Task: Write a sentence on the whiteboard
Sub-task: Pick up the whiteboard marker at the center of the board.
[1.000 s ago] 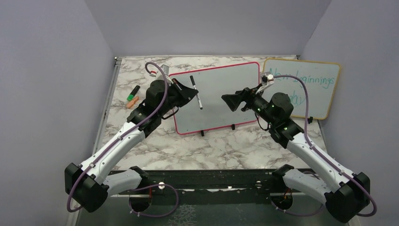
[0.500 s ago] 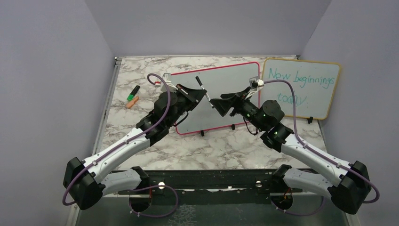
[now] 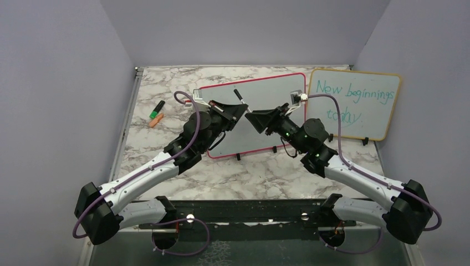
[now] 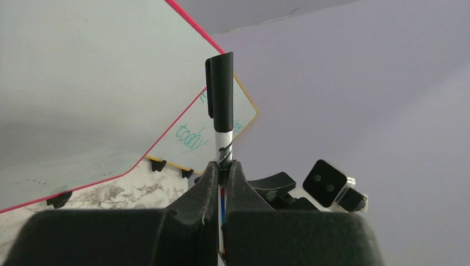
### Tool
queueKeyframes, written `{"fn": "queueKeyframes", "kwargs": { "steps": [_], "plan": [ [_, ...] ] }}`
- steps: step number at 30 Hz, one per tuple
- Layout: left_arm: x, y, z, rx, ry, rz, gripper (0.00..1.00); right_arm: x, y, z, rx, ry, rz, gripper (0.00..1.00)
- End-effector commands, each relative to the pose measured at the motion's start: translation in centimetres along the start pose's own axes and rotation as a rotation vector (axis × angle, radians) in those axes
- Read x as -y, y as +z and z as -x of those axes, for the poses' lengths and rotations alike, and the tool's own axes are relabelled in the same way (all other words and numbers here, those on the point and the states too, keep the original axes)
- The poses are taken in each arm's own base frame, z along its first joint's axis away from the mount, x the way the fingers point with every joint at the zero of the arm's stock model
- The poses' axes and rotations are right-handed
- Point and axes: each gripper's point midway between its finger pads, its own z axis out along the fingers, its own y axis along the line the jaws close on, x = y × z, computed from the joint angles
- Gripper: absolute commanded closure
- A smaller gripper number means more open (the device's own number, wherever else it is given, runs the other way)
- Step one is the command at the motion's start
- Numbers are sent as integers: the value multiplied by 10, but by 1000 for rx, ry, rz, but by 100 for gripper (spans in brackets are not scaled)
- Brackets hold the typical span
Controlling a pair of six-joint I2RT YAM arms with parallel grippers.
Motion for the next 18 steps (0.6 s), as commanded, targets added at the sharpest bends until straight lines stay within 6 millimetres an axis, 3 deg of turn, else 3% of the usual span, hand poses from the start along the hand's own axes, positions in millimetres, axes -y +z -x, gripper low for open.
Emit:
{"fn": "queueKeyframes", "kwargs": {
  "steps": [1,10,18],
  "plan": [
    [8,2,2,32,-66,-33,100,-3,5,2,33,23,6,51],
    [2,1,-4,38,-93,-23,100,5,3,2,64,20,-44,67],
    [-12,-5,-3,51,-82,-1,99,10,-2,1,52,-11,-77,97]
  ]
}}
